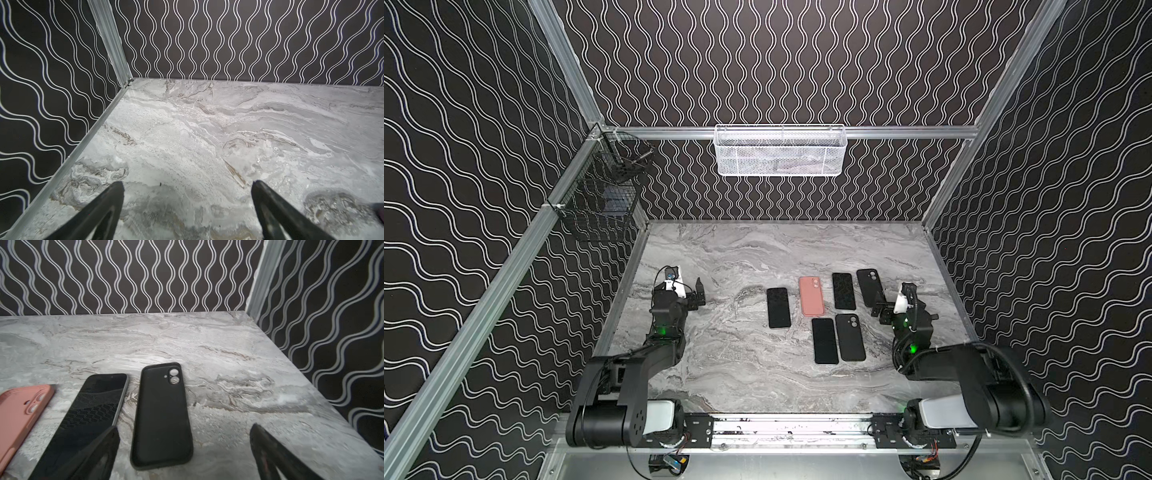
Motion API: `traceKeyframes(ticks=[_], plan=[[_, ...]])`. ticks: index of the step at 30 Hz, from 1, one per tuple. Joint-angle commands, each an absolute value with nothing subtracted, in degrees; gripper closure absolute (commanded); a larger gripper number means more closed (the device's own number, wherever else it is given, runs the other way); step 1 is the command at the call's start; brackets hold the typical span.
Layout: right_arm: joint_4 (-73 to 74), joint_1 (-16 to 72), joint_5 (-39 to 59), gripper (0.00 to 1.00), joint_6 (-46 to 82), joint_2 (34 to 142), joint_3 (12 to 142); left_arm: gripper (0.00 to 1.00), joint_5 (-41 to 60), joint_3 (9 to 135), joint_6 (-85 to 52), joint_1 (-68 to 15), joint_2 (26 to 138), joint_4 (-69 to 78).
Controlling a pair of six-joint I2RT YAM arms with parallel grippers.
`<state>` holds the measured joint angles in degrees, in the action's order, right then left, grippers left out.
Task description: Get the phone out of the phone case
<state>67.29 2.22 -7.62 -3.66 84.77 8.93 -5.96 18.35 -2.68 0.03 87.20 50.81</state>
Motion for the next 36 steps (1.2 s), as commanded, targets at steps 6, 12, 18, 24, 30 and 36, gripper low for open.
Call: traceKeyframes(ticks=[6,12,18,24,30,36], plan=[[70.9,0.07,-4.2,0.0,-2.57,87.54,12.62,0.01,-1.99,20.62,-0.5,0.33,89.47,54.97],[68.25,-2.07,-1.63,0.0,-0.92,88.26,14.61,0.01,-1.73,18.63,0.22,0.35,92.03,60.37],[68.72,-2.11,-3.37,0.0,-0.67,88.38,14.62,0.01,-1.39,18.74,0.43,0.28,95.63,64.35],[67.42,-2.11,-5.32,0.0,0.18,88.29,15.18,0.01,-6.58,21.85,3.47,-3.49,95.75,58.57],[70.61,-2.02,-0.87,0.0,-2.14,87.8,13.17,0.01,-3.71,21.31,4.4,-3.52,95.35,59.1],[71.75,-2.02,1.05,0.0,-2.71,87.93,12.61,0.01,-3.78,21.26,4.5,-3.6,95.28,59.15]])
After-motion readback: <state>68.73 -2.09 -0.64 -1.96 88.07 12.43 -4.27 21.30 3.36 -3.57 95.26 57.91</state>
